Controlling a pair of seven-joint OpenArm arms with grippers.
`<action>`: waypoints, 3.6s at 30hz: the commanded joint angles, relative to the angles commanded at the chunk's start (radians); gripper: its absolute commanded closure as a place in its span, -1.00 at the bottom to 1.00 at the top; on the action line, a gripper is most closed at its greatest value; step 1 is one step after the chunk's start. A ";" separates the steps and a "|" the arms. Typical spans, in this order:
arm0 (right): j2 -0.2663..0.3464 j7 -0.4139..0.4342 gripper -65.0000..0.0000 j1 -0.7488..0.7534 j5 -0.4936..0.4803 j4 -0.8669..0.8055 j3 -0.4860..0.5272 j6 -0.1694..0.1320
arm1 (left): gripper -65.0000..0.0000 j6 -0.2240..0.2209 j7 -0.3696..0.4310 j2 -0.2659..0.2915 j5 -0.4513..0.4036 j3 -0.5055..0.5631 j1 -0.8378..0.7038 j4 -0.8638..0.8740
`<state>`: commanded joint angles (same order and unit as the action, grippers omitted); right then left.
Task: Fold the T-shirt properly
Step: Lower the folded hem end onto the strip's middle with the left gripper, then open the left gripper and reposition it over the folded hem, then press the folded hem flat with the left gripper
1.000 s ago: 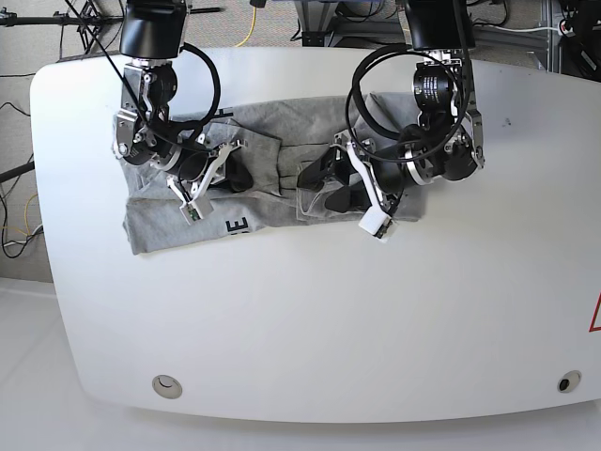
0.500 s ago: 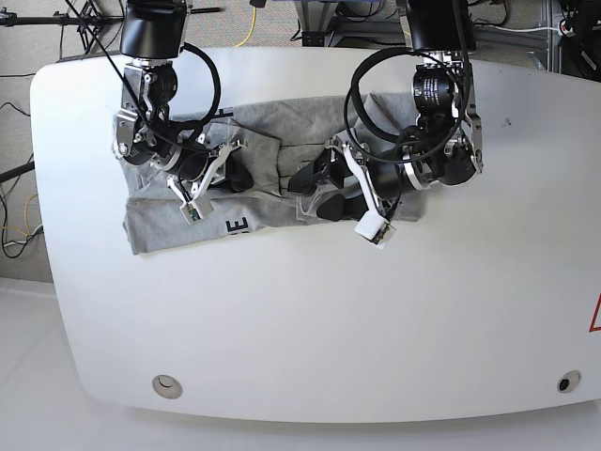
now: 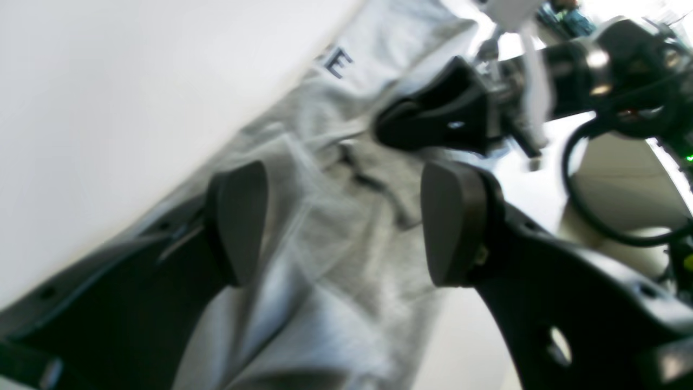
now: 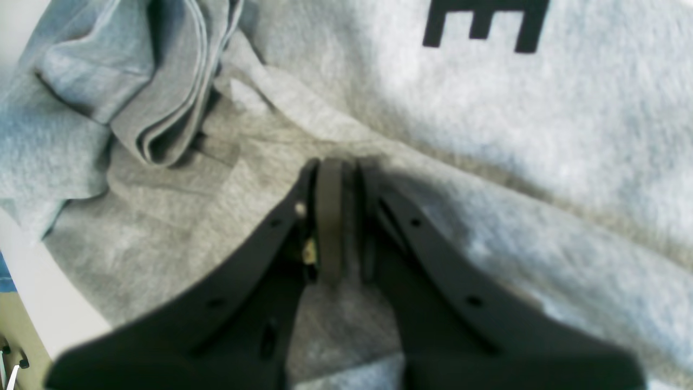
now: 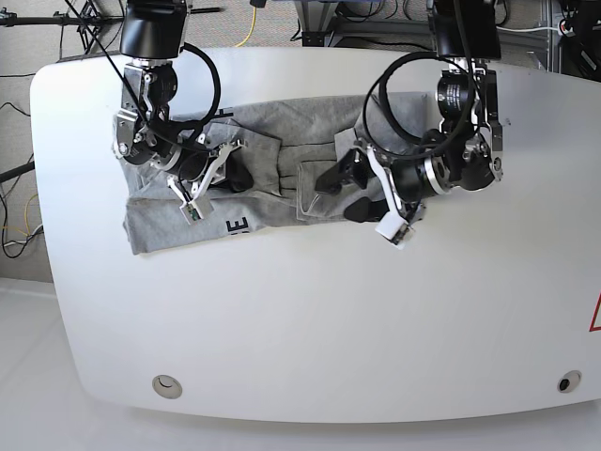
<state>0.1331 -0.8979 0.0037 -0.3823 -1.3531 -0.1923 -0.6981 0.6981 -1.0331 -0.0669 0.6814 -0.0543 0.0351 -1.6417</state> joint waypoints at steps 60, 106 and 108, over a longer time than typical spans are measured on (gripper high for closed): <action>-0.007 -0.012 0.87 0.005 0.030 -0.012 -0.002 0.000 | -0.13 0.000 0.080 0.006 -0.198 0.223 -0.094 -0.088; -0.012 -0.055 0.88 0.012 0.061 -0.028 -0.002 0.000 | 1.00 0.000 0.017 -0.140 -0.086 0.230 -0.051 -0.102; -0.012 -0.054 0.88 0.012 0.063 -0.028 -0.002 0.000 | 1.00 0.000 0.021 -0.139 -0.091 0.229 -0.049 -0.092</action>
<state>0.1212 -0.9523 0.0158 -0.3194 -1.3816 -0.1938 -0.6981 0.6981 -1.0116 -0.2064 0.5904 0.1745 -0.0140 -1.7340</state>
